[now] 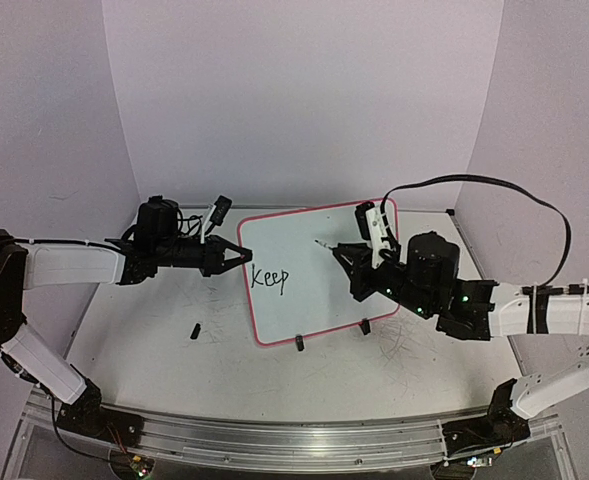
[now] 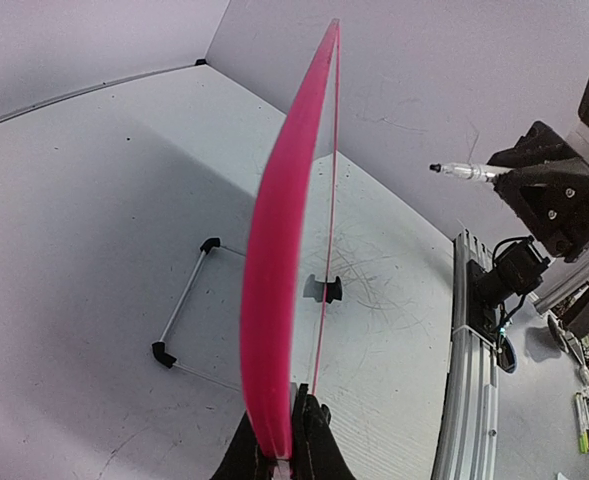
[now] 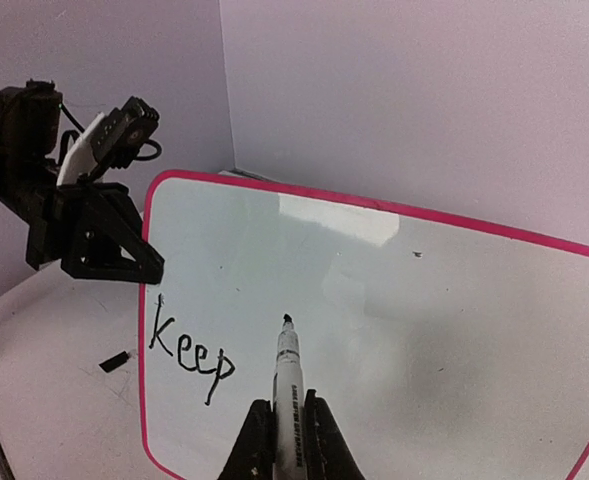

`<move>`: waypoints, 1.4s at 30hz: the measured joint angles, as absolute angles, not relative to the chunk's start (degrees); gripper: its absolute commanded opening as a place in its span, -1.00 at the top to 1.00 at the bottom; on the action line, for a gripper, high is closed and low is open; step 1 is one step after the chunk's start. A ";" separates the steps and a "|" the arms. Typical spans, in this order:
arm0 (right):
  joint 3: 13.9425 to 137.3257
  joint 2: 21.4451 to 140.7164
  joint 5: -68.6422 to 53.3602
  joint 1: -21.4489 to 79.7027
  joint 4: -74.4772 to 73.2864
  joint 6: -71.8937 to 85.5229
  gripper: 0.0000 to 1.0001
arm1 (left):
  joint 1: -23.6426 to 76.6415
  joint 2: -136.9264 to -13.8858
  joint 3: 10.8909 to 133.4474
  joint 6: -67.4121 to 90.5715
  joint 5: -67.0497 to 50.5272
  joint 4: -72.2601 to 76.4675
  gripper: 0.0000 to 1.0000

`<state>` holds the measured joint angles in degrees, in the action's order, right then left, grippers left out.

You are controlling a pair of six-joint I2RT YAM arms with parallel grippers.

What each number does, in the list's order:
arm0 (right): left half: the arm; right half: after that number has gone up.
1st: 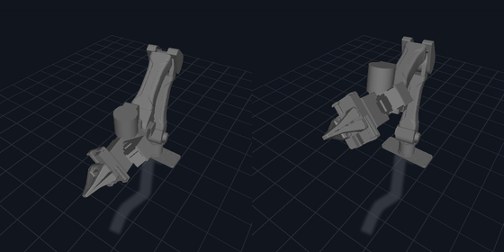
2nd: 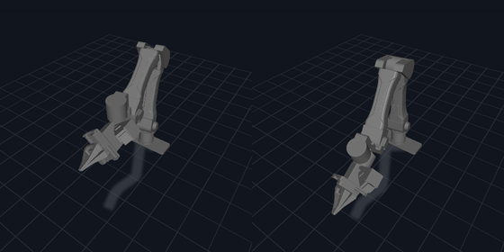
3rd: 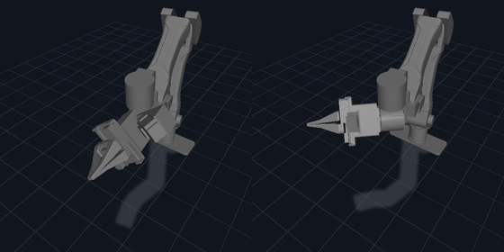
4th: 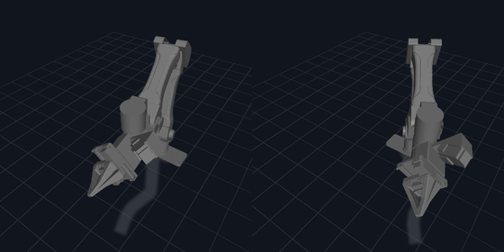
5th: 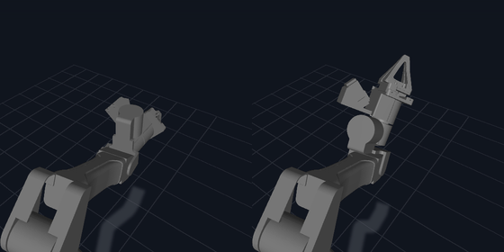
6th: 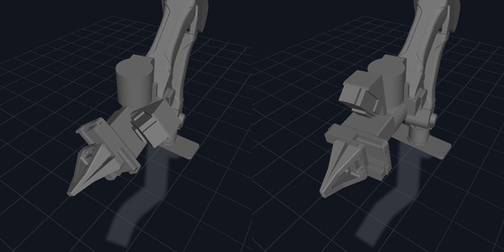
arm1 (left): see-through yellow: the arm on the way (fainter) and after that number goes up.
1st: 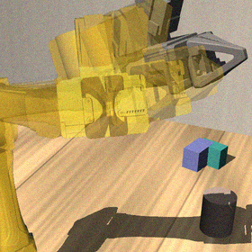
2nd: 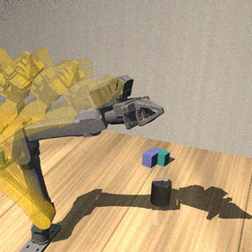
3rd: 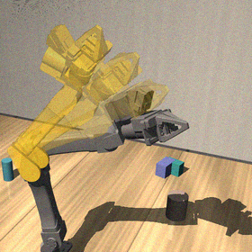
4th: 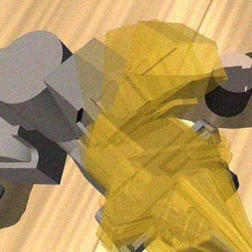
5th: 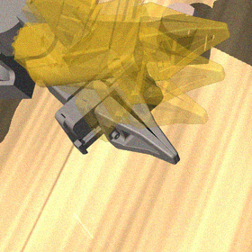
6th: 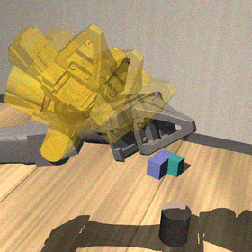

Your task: Write a sentence on the whiteboard

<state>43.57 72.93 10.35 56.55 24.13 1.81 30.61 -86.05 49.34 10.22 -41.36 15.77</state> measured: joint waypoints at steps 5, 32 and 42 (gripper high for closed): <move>43.97 75.45 10.09 56.54 22.50 -0.60 1.00 | 30.61 -85.96 49.33 9.97 -41.02 15.33 1.00; 48.56 82.63 3.36 58.62 18.80 -1.52 1.00 | 31.09 -85.14 49.64 8.69 -39.66 13.02 1.00; 48.54 82.78 5.02 59.20 19.88 -1.48 1.00 | 31.68 -85.14 50.61 7.65 -38.90 11.33 1.00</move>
<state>48.54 82.78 5.02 59.20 19.88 -1.48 31.68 -85.14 50.61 7.65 -38.90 11.33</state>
